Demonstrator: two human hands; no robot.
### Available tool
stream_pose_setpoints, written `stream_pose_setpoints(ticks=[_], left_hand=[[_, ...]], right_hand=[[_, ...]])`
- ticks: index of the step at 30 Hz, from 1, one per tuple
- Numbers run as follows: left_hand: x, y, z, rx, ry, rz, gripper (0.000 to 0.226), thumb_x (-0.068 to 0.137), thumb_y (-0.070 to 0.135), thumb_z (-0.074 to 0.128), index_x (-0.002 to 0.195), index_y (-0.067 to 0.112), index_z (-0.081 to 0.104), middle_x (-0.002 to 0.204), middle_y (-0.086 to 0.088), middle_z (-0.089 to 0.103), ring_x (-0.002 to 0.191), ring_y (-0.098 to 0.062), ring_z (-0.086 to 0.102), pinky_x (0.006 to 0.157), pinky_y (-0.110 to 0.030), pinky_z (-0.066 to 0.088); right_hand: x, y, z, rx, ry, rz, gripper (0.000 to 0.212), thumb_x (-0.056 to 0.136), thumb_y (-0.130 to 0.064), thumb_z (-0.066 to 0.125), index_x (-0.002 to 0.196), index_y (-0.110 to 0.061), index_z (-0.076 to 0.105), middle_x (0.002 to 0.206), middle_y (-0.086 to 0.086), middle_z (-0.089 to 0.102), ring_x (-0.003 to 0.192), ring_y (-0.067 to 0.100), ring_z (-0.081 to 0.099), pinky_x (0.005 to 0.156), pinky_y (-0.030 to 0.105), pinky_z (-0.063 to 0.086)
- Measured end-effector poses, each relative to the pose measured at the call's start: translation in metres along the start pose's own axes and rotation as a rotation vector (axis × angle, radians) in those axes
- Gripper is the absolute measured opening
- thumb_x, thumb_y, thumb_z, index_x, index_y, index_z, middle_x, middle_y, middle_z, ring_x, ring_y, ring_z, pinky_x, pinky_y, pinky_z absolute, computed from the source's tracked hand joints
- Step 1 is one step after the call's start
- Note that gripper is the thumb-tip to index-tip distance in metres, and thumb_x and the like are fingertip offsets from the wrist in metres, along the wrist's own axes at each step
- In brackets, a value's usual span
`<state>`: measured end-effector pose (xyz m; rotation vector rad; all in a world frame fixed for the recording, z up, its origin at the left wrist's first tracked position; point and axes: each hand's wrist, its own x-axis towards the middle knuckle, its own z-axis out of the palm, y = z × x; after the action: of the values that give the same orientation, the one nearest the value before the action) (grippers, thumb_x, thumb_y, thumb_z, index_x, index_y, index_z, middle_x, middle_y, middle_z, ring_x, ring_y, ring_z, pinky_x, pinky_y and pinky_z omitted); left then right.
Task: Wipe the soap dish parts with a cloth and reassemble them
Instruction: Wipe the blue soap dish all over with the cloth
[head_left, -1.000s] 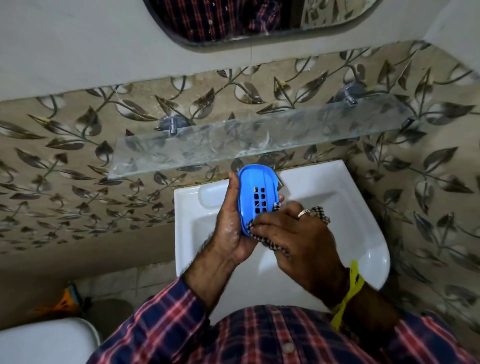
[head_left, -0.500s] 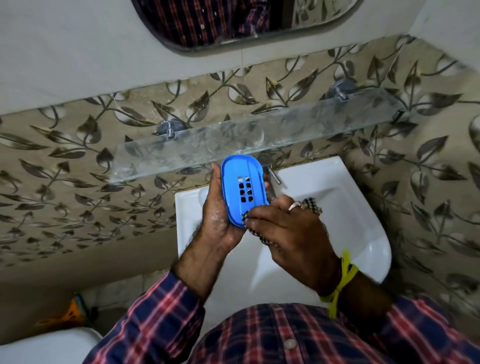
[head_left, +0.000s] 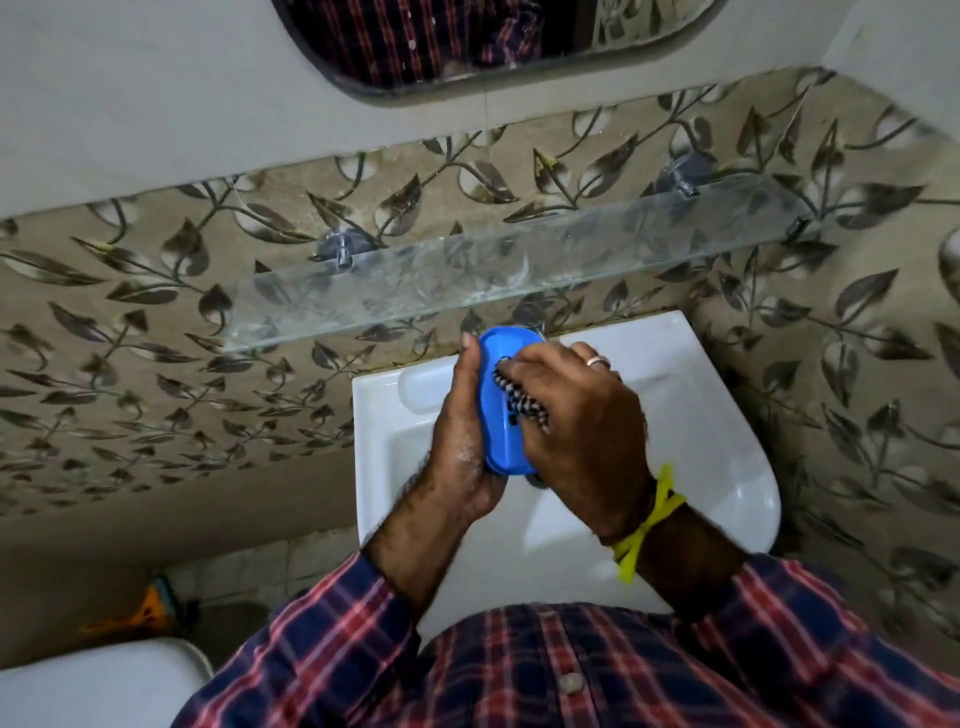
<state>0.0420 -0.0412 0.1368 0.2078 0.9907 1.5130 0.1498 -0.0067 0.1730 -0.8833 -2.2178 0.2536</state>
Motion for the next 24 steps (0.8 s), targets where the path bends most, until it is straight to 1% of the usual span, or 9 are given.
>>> stream_pose_setpoints(ticks=[2, 5, 7, 10, 14, 18, 21, 22, 24], left_hand=[[-0.003, 0.002, -0.002, 0.021, 0.022, 0.033, 0.058, 0.092, 0.063, 0.051, 0.102, 0.015, 0.081, 0.101, -0.013, 0.078, 0.086, -0.024, 0.076, 0.069, -0.033, 0.063], [-0.008, -0.007, -0.002, 0.063, 0.055, 0.056, 0.057, 0.092, 0.061, 0.051, 0.113, 0.015, 0.076, 0.105, -0.013, 0.077, 0.088, -0.025, 0.075, 0.069, -0.034, 0.062], [-0.008, -0.009, -0.002, 0.056, 0.082, 0.063, 0.052, 0.093, 0.059, 0.052, 0.11, 0.017, 0.077, 0.105, -0.012, 0.077, 0.087, -0.024, 0.075, 0.068, -0.034, 0.062], [-0.008, -0.009, -0.007, 0.087, 0.076, 0.09, 0.052, 0.096, 0.06, 0.05, 0.108, 0.019, 0.08, 0.108, -0.013, 0.078, 0.09, -0.025, 0.076, 0.069, -0.033, 0.062], [-0.007, -0.009, -0.006, 0.139, 0.116, 0.091, 0.053, 0.091, 0.064, 0.053, 0.108, 0.021, 0.078, 0.102, -0.011, 0.077, 0.085, -0.024, 0.075, 0.068, -0.035, 0.06], [-0.005, -0.002, -0.012, 0.136, 0.092, 0.114, 0.052, 0.098, 0.061, 0.047, 0.106, 0.021, 0.079, 0.098, -0.009, 0.079, 0.083, -0.024, 0.076, 0.063, -0.034, 0.06], [-0.004, -0.005, -0.011, 0.151, 0.095, 0.112, 0.053, 0.097, 0.063, 0.046, 0.11, 0.022, 0.077, 0.099, -0.009, 0.078, 0.081, -0.025, 0.076, 0.063, -0.037, 0.06], [-0.003, -0.005, -0.01, 0.142, 0.101, 0.101, 0.053, 0.096, 0.064, 0.048, 0.11, 0.022, 0.077, 0.099, -0.009, 0.078, 0.08, -0.025, 0.076, 0.062, -0.037, 0.06], [-0.001, 0.0, -0.011, 0.121, 0.103, 0.09, 0.055, 0.092, 0.065, 0.051, 0.107, 0.02, 0.079, 0.098, -0.01, 0.078, 0.08, -0.025, 0.076, 0.063, -0.036, 0.061]], right_hand=[[-0.005, -0.001, 0.0, -0.016, -0.014, -0.054, 0.03, 0.073, -0.002, 0.066, 0.101, -0.009, 0.075, 0.103, 0.007, 0.073, 0.086, 0.033, 0.065, 0.074, 0.038, 0.053], [0.005, 0.008, -0.003, 0.007, 0.001, 0.067, 0.031, 0.07, -0.001, 0.068, 0.1, -0.009, 0.074, 0.099, 0.007, 0.072, 0.088, 0.031, 0.065, 0.078, 0.037, 0.052], [0.011, 0.005, 0.0, 0.046, -0.012, 0.07, 0.028, 0.073, -0.001, 0.067, 0.1, -0.007, 0.073, 0.1, 0.008, 0.07, 0.089, 0.032, 0.064, 0.076, 0.039, 0.053], [0.001, -0.001, 0.004, 0.009, -0.053, -0.037, 0.03, 0.074, -0.004, 0.064, 0.102, -0.009, 0.073, 0.102, 0.007, 0.07, 0.089, 0.03, 0.063, 0.073, 0.037, 0.052], [0.014, 0.007, 0.004, 0.035, -0.06, 0.178, 0.027, 0.075, -0.008, 0.066, 0.101, -0.013, 0.073, 0.098, 0.004, 0.067, 0.088, 0.029, 0.063, 0.07, 0.039, 0.054], [0.008, 0.001, 0.007, 0.005, -0.111, 0.063, 0.025, 0.072, -0.007, 0.066, 0.096, -0.013, 0.072, 0.096, 0.003, 0.067, 0.084, 0.028, 0.062, 0.067, 0.037, 0.052], [0.015, 0.011, 0.006, 0.029, -0.1, 0.187, 0.028, 0.072, -0.009, 0.066, 0.099, -0.014, 0.071, 0.097, 0.002, 0.066, 0.085, 0.03, 0.063, 0.067, 0.04, 0.054], [0.015, 0.011, 0.007, 0.032, -0.1, 0.197, 0.028, 0.072, -0.009, 0.066, 0.099, -0.013, 0.07, 0.097, 0.003, 0.065, 0.084, 0.031, 0.063, 0.067, 0.04, 0.054], [0.01, 0.008, 0.009, 0.026, -0.115, 0.144, 0.028, 0.072, -0.007, 0.065, 0.099, -0.012, 0.071, 0.096, 0.004, 0.066, 0.082, 0.031, 0.064, 0.065, 0.039, 0.055]])
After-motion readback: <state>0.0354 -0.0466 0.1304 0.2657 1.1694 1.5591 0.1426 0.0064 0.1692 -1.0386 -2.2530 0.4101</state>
